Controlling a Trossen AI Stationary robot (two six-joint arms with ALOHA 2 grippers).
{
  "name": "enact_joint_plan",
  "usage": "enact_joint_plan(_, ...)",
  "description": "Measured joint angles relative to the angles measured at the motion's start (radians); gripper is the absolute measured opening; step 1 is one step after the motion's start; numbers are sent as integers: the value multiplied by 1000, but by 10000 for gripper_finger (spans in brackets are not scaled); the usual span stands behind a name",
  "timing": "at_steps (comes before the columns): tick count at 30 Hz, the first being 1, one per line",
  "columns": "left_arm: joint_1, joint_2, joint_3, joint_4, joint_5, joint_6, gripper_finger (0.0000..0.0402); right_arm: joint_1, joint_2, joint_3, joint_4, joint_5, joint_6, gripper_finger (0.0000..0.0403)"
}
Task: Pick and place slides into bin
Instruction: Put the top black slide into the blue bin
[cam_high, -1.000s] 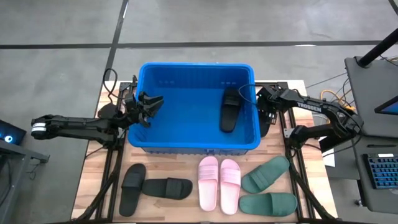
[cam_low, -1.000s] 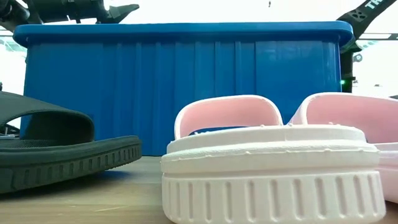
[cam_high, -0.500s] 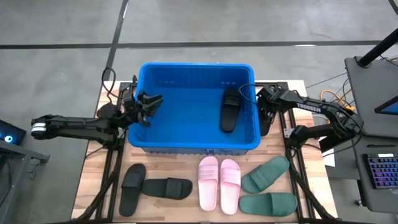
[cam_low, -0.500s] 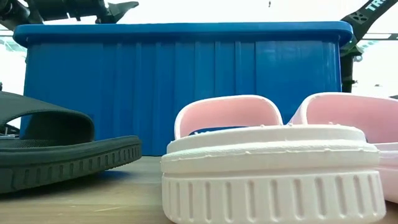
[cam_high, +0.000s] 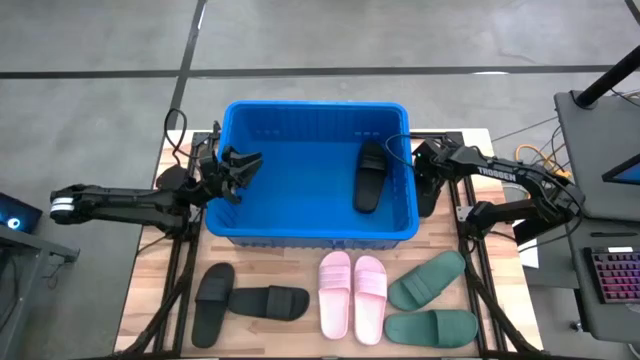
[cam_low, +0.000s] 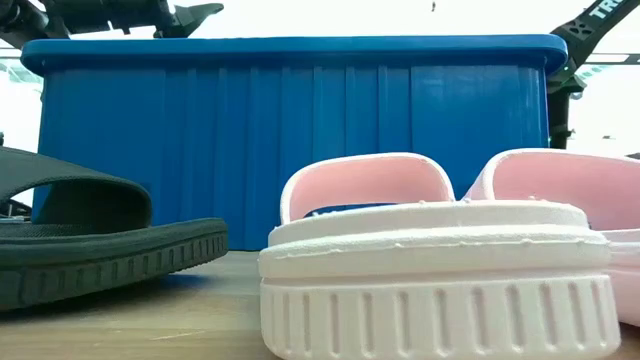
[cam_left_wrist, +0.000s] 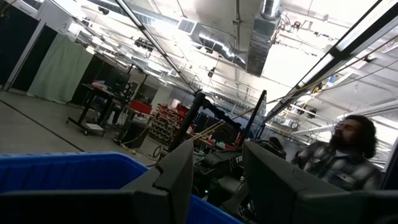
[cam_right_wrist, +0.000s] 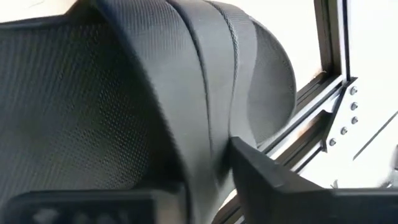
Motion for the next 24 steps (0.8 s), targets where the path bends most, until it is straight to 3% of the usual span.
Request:
enact_joint_plan(5, 0, 0, 0, 0, 0, 0, 125, 0, -8, 11, -5, 3, -1, 17)
enact_joint_plan(24, 0, 1, -1, -2, 0, 0, 125, 0, -50, 154, -223, 40, -5, 13)
